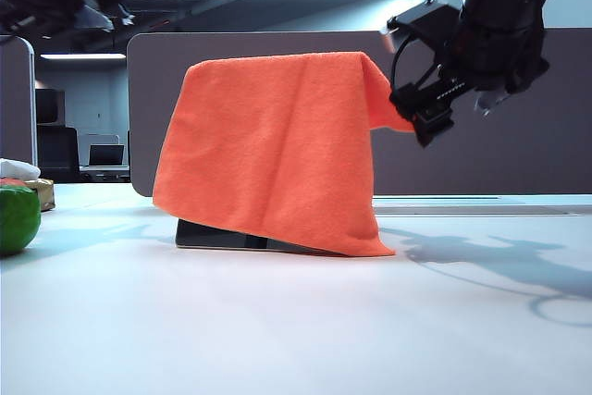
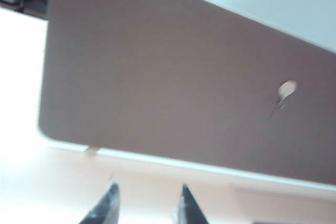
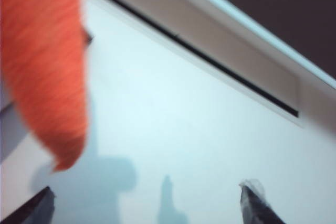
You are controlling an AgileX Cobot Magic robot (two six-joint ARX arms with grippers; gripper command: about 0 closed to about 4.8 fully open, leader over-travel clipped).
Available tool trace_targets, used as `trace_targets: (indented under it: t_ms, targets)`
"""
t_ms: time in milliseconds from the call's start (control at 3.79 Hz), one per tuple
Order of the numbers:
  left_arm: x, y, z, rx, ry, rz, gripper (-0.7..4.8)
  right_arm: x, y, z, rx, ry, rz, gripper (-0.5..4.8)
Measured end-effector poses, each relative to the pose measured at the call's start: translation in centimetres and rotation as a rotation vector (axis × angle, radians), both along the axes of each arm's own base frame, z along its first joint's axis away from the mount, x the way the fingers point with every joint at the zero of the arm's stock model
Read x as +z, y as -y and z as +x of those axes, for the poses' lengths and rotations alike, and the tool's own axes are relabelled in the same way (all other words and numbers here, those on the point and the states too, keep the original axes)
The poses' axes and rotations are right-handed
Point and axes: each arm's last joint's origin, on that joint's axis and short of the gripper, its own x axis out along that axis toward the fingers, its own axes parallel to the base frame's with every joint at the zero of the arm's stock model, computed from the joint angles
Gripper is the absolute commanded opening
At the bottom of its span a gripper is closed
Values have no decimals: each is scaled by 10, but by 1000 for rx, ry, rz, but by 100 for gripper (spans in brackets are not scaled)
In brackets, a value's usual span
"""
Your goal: Pick up the cloth from the table and use it to cover the mirror.
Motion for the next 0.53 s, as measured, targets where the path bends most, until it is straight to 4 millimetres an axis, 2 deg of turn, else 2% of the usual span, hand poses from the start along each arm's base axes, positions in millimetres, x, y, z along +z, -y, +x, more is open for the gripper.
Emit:
trace_targets:
  t_ms: [264, 527]
  targets:
    - [1, -9, -9, 23, -84, 67, 105, 9, 2, -3, -24, 36, 35, 478]
    - [-3, -12, -20, 8, -189, 213, 47, 29, 8, -13, -73, 106, 79, 457]
